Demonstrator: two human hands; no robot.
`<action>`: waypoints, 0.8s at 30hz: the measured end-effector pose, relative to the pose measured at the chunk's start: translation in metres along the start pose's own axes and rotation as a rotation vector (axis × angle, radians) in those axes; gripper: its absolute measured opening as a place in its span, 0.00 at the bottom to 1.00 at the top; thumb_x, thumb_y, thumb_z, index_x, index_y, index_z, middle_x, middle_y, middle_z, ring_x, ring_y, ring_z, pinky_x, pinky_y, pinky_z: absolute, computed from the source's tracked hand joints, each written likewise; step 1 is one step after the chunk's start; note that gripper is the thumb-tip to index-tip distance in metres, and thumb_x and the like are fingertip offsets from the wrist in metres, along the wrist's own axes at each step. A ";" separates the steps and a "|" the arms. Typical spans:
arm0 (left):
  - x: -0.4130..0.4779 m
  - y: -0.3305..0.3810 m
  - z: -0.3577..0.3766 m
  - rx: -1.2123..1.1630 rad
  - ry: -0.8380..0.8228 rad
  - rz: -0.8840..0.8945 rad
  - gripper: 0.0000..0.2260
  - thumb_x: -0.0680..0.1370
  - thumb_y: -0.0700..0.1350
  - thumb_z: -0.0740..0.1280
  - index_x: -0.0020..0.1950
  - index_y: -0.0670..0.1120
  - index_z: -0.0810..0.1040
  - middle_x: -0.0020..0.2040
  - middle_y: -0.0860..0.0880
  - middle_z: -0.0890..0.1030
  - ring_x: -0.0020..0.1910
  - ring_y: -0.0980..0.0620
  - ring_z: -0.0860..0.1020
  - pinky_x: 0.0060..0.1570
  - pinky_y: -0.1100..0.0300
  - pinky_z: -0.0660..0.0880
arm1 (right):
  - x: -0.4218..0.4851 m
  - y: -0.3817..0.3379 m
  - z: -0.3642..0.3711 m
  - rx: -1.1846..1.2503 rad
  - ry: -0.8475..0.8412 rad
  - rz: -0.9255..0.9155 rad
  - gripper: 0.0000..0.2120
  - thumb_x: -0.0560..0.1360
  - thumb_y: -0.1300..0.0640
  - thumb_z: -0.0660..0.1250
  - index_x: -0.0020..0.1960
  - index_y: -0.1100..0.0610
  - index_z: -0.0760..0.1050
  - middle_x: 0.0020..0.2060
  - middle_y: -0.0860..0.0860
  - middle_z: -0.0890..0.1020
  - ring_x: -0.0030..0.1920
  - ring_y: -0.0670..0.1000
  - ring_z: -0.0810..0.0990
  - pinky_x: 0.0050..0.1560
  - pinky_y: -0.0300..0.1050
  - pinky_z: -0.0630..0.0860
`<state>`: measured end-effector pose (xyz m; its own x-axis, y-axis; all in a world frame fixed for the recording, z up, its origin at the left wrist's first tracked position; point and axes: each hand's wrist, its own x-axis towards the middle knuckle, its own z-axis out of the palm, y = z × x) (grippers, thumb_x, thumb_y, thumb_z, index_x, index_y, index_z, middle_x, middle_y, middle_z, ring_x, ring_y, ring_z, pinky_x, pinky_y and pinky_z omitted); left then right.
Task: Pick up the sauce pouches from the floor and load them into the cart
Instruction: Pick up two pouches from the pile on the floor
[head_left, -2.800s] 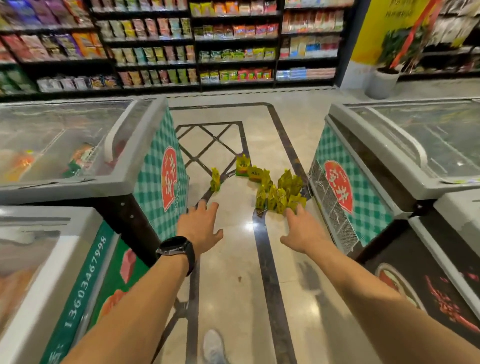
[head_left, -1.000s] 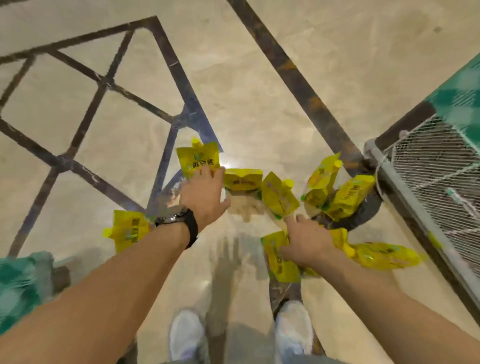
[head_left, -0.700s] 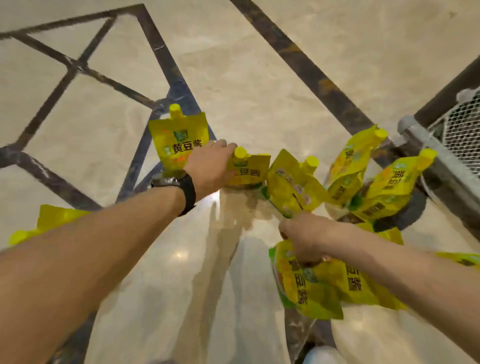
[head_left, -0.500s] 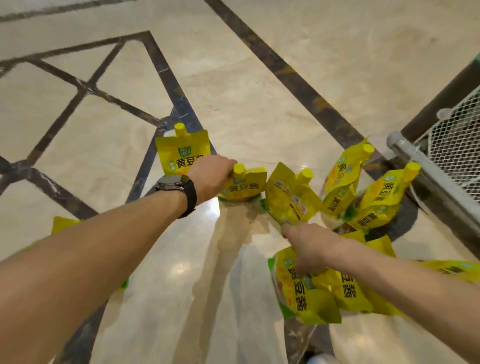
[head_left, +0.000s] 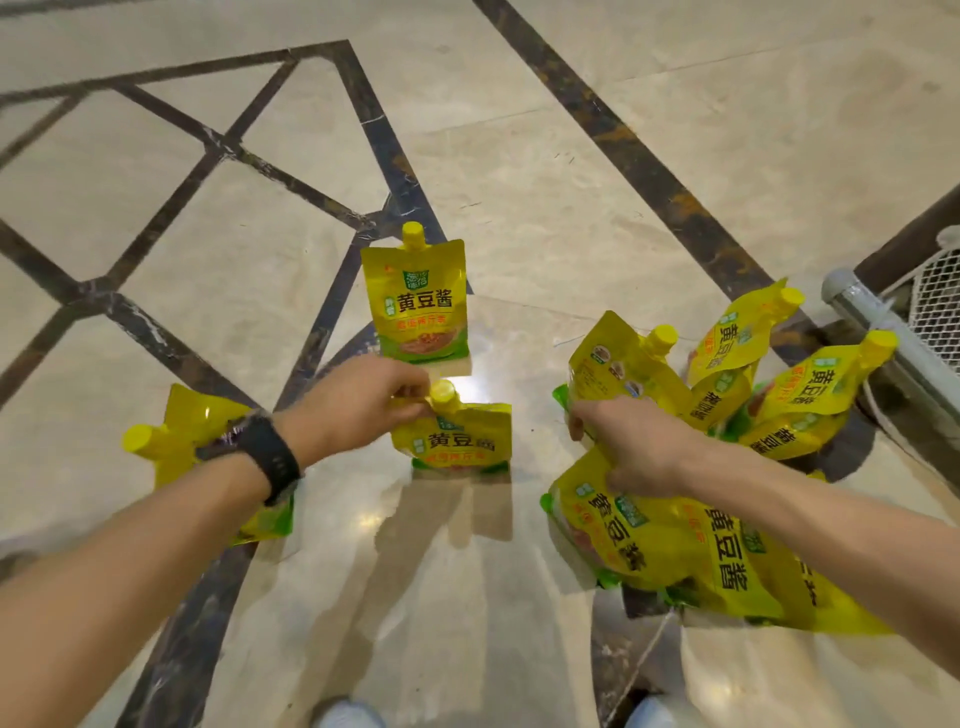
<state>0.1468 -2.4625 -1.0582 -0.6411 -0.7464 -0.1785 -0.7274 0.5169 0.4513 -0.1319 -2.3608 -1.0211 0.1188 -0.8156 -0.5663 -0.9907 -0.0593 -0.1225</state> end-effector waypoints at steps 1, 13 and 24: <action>-0.006 -0.002 0.011 -0.098 0.065 -0.024 0.04 0.77 0.50 0.72 0.48 0.51 0.83 0.46 0.52 0.84 0.46 0.51 0.81 0.46 0.48 0.78 | 0.002 -0.002 -0.002 -0.017 0.067 -0.038 0.26 0.67 0.67 0.69 0.61 0.52 0.69 0.42 0.49 0.71 0.50 0.56 0.76 0.47 0.52 0.76; -0.019 -0.021 0.059 -0.613 0.055 -0.114 0.16 0.71 0.46 0.78 0.58 0.49 0.83 0.58 0.53 0.83 0.57 0.57 0.80 0.61 0.61 0.76 | 0.006 0.023 0.007 0.626 0.396 0.041 0.10 0.65 0.58 0.78 0.44 0.54 0.79 0.35 0.47 0.80 0.38 0.49 0.77 0.39 0.46 0.73; -0.020 -0.023 0.065 -0.530 0.067 -0.111 0.16 0.72 0.57 0.74 0.54 0.49 0.84 0.51 0.52 0.85 0.52 0.51 0.82 0.52 0.47 0.79 | 0.003 0.030 0.061 1.122 0.348 0.101 0.08 0.72 0.58 0.75 0.46 0.46 0.83 0.43 0.41 0.86 0.45 0.37 0.83 0.42 0.28 0.77</action>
<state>0.1602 -2.4321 -1.1215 -0.5377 -0.8185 -0.2024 -0.5563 0.1640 0.8147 -0.1571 -2.3297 -1.0764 -0.1534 -0.9108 -0.3833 -0.3614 0.4127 -0.8361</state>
